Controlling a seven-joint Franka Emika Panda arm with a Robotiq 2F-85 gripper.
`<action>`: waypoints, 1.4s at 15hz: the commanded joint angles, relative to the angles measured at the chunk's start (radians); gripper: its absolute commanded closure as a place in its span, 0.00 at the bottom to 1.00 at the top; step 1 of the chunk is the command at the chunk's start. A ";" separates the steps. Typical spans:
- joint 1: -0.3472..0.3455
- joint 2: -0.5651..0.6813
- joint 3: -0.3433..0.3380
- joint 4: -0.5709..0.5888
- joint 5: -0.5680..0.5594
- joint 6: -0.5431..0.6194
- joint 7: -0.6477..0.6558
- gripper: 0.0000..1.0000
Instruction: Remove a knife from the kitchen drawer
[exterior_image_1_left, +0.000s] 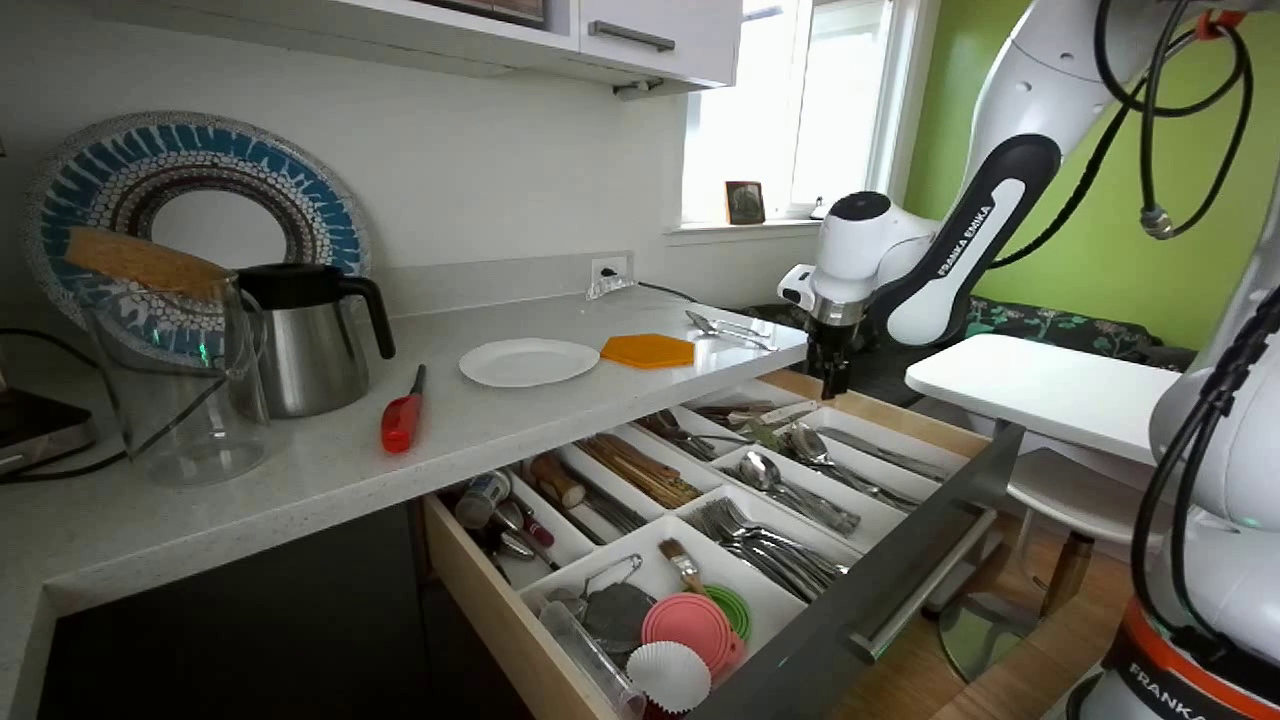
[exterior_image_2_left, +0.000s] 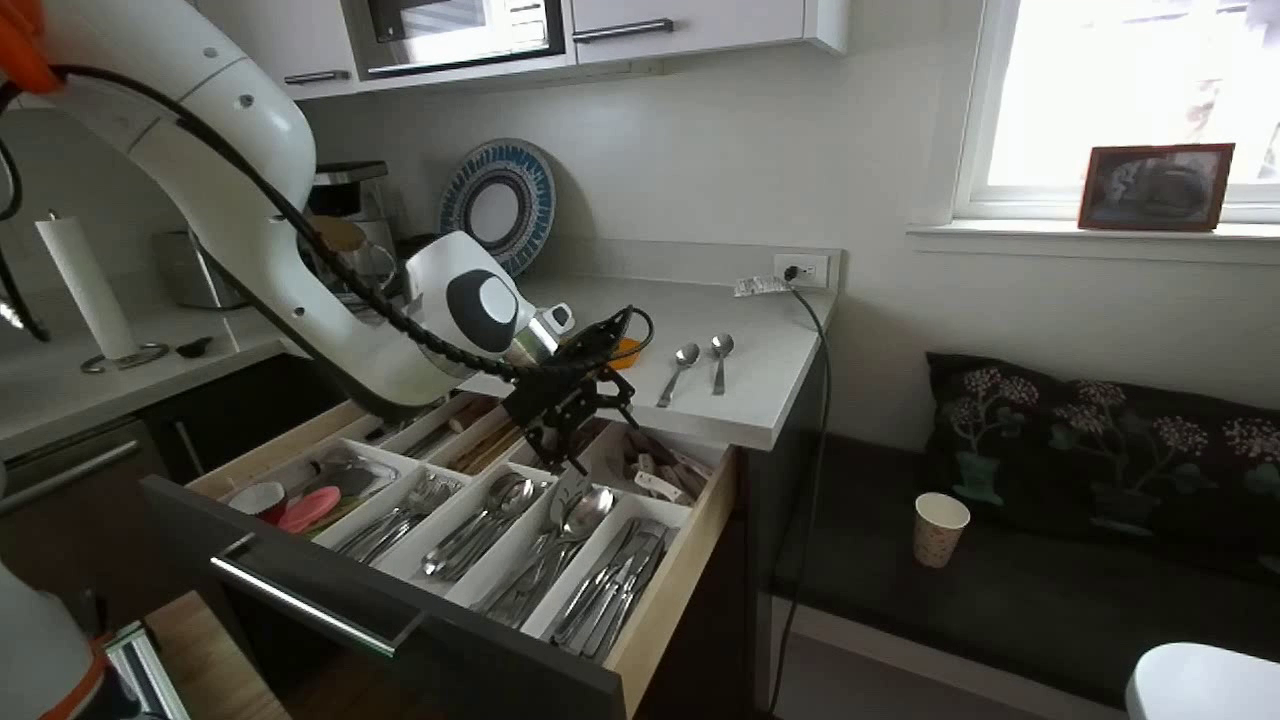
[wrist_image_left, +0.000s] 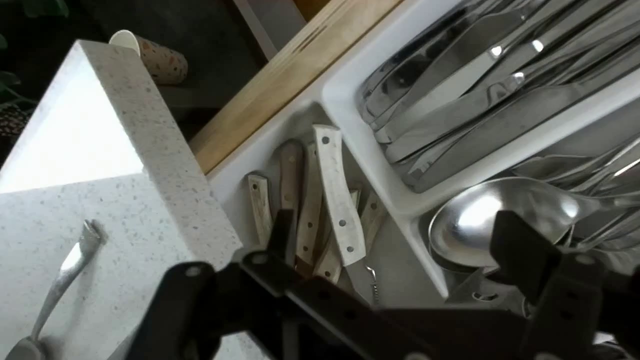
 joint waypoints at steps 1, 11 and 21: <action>0.000 0.009 0.000 0.004 0.008 0.004 -0.008 0.00; -0.012 0.112 0.009 0.059 0.004 0.084 -0.120 0.00; -0.016 0.266 -0.042 0.214 -0.052 0.126 -0.064 0.59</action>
